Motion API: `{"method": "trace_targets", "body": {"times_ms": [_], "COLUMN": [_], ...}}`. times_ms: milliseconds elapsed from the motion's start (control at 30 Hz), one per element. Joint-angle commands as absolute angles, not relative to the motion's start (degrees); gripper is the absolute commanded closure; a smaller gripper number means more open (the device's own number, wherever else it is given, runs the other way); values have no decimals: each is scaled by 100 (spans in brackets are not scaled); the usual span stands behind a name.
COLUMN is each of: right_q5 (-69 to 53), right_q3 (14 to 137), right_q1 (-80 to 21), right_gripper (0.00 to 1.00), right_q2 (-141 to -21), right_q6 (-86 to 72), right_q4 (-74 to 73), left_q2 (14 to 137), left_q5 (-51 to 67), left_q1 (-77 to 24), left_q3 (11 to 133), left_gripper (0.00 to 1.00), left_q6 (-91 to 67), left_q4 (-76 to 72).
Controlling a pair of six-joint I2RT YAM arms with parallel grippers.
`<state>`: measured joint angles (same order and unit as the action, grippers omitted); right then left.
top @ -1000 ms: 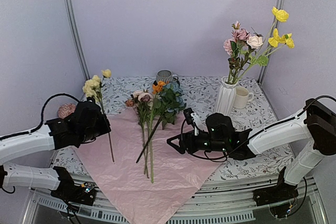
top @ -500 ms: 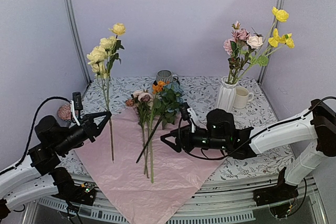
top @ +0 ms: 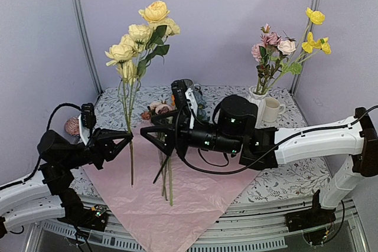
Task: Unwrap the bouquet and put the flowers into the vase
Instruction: Pass from the left arm to the right
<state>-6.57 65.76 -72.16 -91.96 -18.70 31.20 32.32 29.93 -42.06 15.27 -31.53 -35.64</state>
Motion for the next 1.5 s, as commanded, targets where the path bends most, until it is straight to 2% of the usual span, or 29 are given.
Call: {"method": "trace_targets", "body": {"times_ms": [0,500,667,700,733,767,833,867,900,1267,1367,1467], "right_q5": [-658,-474,-445,-436,-388,-290,10,203,482,3722,4491,5063], "right_q3": [7081,8167,8262,8255,8239,8198,8053,7940,7857,7513,7237,6665], "right_q1": [-7313,-7515,-7515,-7515,-7515,-7515,-7515,-7515,-7512,-7515,-7515,-7510], "right_gripper": [39,55,76,84,90,94,95,95,95,97,97,97], "right_q2": [-9491,-10208,-10271,-10241,-10199,-10142,-9948,-9829,-9677,-7646,-7127,-6657], "right_q6": [-1498,-1148,-1151,-1159,-1160,-1154,-1127,-1064,-932,787,1182,1855], "right_q4": [3094,2806,2721,2701,2679,2658,2624,2568,2471,825,1116,2242], "left_q2": [3248,3330,3327,3323,3315,3295,3244,3205,3159,2769,2807,2875], "left_q5": [3370,3279,3270,3257,3211,3113,2831,2685,2563,2259,2263,2287], "left_q1": [-4305,-4527,-4602,-4604,-4606,-4612,-4615,-4614,-4619,-4620,-4622,-4622], "left_q3": [1476,1550,1590,1585,1584,1582,1576,1580,1571,1440,1405,1383], "left_gripper": [99,99,98,92,78,59,21,8,3,2,2,2], "left_q6": [-3051,-2776,-2695,-2681,-2680,-2692,-2730,-2734,-2732,-2628,-2635,-2657], "left_q4": [-4224,-3987,-3866,-3835,-3792,-3724,-3537,-3433,-3328,-3054,-3123,-3240]}}
